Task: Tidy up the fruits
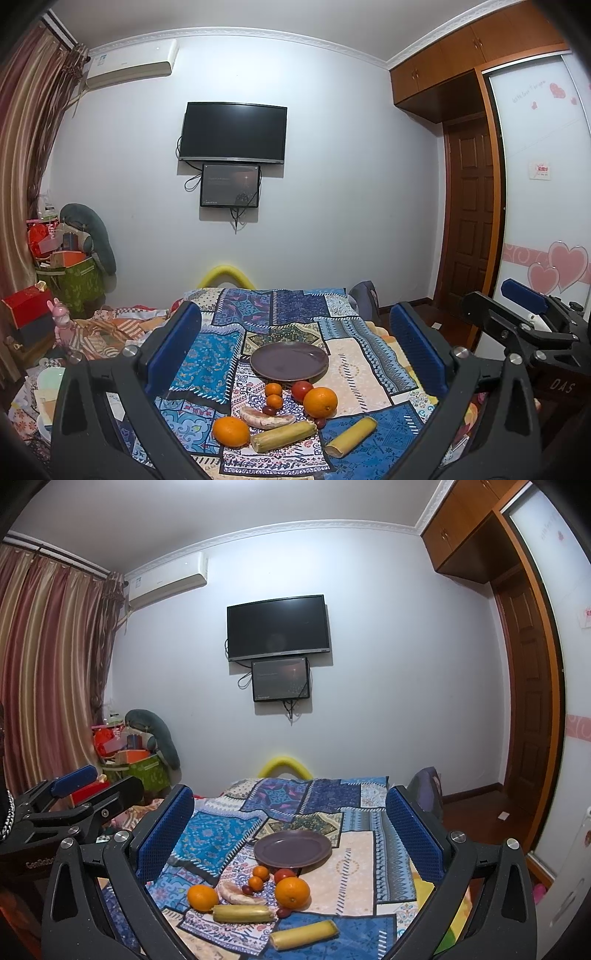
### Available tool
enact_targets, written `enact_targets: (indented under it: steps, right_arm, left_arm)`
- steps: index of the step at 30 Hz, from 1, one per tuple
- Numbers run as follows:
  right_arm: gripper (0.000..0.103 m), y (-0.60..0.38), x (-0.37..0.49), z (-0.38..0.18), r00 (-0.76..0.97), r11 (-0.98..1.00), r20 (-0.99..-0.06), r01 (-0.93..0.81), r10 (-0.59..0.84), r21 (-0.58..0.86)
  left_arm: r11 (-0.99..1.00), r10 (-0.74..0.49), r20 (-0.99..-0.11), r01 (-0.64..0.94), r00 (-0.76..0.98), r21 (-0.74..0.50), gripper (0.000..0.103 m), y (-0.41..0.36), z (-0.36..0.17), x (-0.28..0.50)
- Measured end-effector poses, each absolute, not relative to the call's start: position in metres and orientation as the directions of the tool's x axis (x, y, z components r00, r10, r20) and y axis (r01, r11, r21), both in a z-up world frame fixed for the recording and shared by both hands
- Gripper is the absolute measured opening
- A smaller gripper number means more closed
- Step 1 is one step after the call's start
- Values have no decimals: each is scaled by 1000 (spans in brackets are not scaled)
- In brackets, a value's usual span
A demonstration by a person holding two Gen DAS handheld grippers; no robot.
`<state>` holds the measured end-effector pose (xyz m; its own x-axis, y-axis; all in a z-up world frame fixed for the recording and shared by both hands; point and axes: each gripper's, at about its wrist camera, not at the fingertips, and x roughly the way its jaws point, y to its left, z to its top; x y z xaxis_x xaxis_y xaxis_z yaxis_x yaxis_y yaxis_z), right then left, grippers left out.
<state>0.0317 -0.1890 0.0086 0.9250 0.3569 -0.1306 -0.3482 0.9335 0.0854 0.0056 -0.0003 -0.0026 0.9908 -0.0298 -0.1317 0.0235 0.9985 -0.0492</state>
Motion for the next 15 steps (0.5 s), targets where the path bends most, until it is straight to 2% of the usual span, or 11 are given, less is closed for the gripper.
enact_targets:
  steps: [15]
  right_arm:
    - [103,-191,44,-1,915,929,-168,-351,366,114]
  left_arm:
    - [999,-25,-163,17,986,-46,103,3,-12,18]
